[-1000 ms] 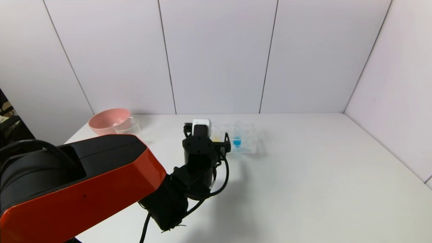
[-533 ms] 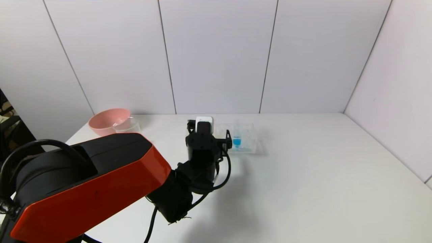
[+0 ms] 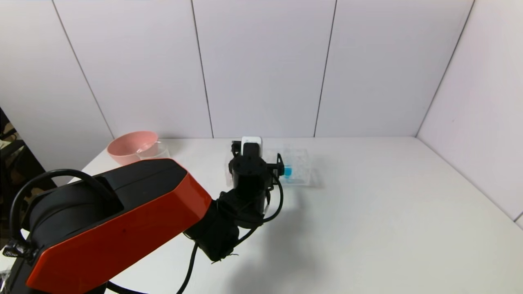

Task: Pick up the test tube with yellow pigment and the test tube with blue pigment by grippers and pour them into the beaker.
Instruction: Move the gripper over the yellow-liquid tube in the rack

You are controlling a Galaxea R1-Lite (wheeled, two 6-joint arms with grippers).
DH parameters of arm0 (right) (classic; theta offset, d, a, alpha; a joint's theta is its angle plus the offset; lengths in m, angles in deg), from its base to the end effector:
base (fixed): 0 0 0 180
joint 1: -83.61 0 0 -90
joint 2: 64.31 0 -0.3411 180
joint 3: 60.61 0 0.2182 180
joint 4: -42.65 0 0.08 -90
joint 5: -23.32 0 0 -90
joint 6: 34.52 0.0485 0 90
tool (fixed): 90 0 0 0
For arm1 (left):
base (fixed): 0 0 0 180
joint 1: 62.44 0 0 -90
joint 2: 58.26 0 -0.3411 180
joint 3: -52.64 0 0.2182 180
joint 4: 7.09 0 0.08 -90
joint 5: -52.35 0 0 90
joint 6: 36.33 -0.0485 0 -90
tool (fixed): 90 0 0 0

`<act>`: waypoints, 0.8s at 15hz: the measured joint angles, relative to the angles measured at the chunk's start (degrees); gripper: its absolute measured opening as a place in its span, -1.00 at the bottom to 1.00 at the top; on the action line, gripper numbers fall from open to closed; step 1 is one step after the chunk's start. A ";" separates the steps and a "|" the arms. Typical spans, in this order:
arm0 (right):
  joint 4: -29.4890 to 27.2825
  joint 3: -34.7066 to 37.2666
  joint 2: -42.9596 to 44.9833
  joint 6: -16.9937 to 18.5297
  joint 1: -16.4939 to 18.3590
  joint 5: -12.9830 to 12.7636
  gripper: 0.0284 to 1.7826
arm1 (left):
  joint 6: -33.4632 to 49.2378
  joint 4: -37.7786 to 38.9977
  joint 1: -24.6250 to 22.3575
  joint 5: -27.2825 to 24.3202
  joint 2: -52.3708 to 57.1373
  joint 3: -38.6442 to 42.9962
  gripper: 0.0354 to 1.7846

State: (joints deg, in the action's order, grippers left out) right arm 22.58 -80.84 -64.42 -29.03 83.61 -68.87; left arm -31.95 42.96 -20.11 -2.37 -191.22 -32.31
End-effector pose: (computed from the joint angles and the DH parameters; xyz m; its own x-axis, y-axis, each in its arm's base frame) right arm -0.0078 -0.0019 0.0758 0.9993 -0.0382 0.0009 0.0380 0.9947 0.0957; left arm 0.3870 -0.3146 0.0917 0.9921 -0.1224 0.0291 0.1247 0.9875 -0.0968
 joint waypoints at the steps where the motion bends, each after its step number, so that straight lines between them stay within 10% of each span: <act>1: 0.00 0.00 0.00 0.00 0.00 0.00 0.92 | -0.05 -0.24 -0.02 0.00 -0.28 -0.46 0.98; 12: 0.00 0.00 0.00 0.00 0.02 0.00 0.92 | -0.09 -4.49 -1.90 -0.06 -2.84 -7.17 0.98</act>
State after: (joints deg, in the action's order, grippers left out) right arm 22.58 -80.84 -64.42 -29.03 83.63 -68.87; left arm -32.04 38.47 -22.01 -2.43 -194.06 -39.48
